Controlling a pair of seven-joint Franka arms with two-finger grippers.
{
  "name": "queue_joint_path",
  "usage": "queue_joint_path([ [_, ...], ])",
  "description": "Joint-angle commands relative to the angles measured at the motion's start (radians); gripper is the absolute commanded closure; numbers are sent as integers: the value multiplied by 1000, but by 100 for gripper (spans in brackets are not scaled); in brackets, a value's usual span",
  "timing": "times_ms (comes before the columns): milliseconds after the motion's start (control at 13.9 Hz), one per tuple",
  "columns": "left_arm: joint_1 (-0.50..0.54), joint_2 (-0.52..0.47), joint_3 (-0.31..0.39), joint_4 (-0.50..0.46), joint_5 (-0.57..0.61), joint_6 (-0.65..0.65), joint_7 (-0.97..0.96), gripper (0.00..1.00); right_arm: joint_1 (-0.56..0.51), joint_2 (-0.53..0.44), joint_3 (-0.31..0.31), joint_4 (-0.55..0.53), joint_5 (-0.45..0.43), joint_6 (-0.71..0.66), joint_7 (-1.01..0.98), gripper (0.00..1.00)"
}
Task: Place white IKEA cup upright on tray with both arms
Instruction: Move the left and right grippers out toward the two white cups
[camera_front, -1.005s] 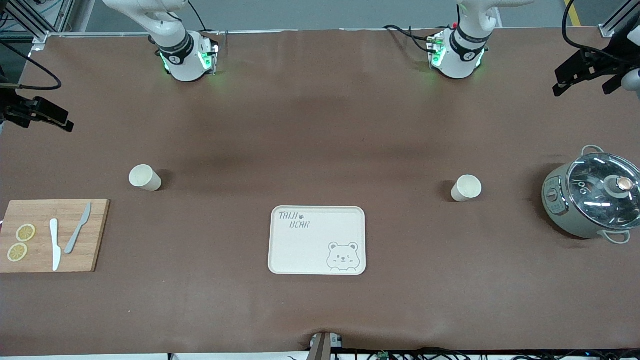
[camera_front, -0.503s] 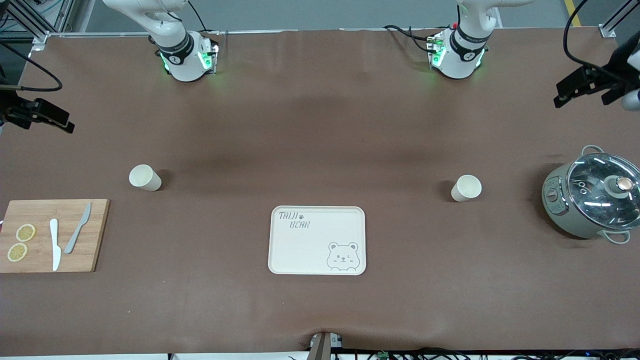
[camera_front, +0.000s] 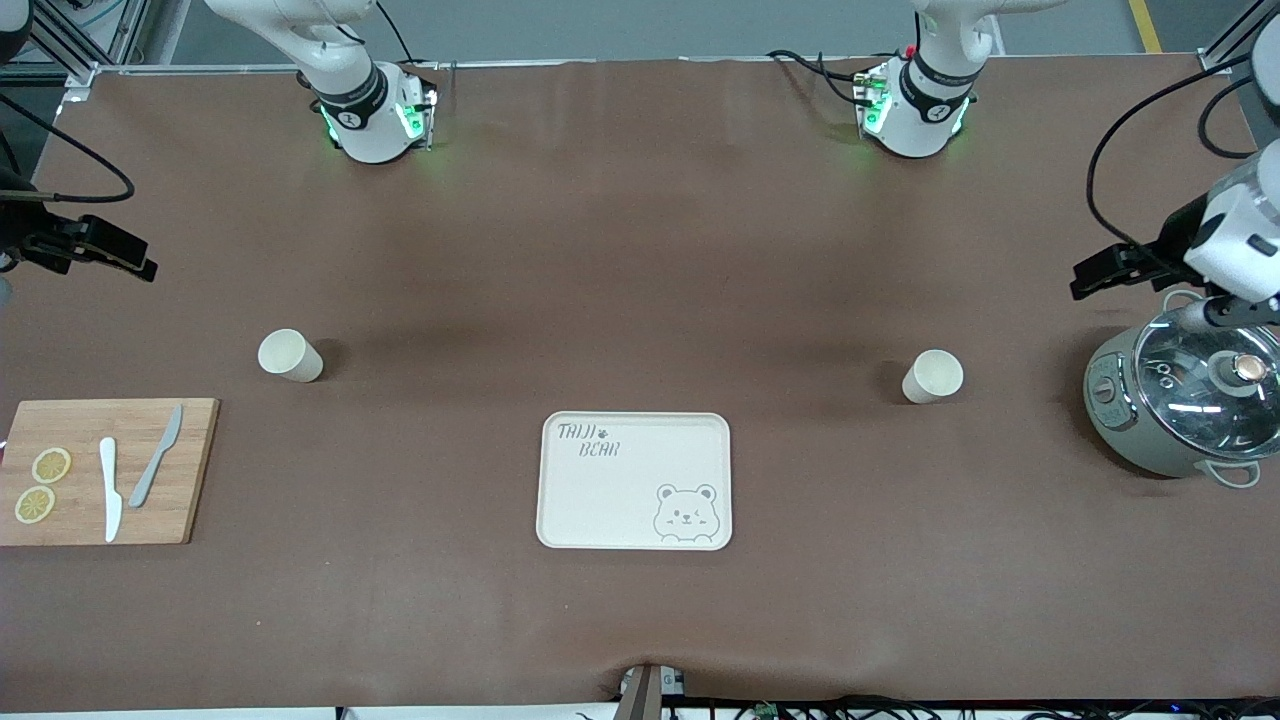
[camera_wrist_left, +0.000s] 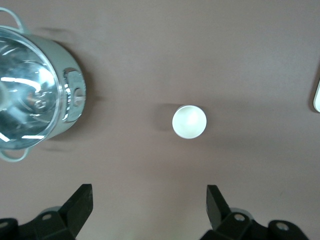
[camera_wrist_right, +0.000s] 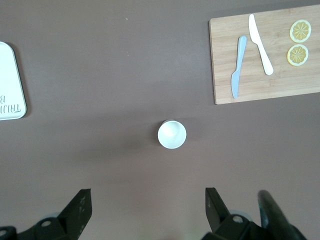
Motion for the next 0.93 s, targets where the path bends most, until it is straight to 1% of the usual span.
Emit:
queue_joint_path([
  [0, 6, -76, -4, -162, -36, 118, -10, 0, 0, 30, 5, 25, 12, 37, 0, 0],
  [144, 4, -49, -6, -193, -42, 147, -13, 0, 11, 61, 5, 25, 14, 90, -2, 0],
  [215, 4, -32, -6, -211, -42, 184, -13, 0, 22, 66, 6, 25, 14, 92, -1, 0],
  [359, -2, -12, -7, -283, -42, 306, -13, 0, 25, 67, 5, 25, 14, 94, 6, 0],
  [503, -5, 27, -23, -328, -42, 409, -13, 0, 25, 93, 5, 25, 15, 101, 8, 0],
  [574, -5, 48, -23, -336, -42, 440, -13, 0, 26, 95, 5, 25, 16, 103, 9, 0],
  [790, -14, 129, -33, -324, -42, 451, -11, 0, 45, 109, 5, 23, 12, 101, 9, 0],
  [862, -15, 146, -33, -327, -42, 463, -11, 3, 43, 133, 5, 19, 14, 103, 9, 0],
])
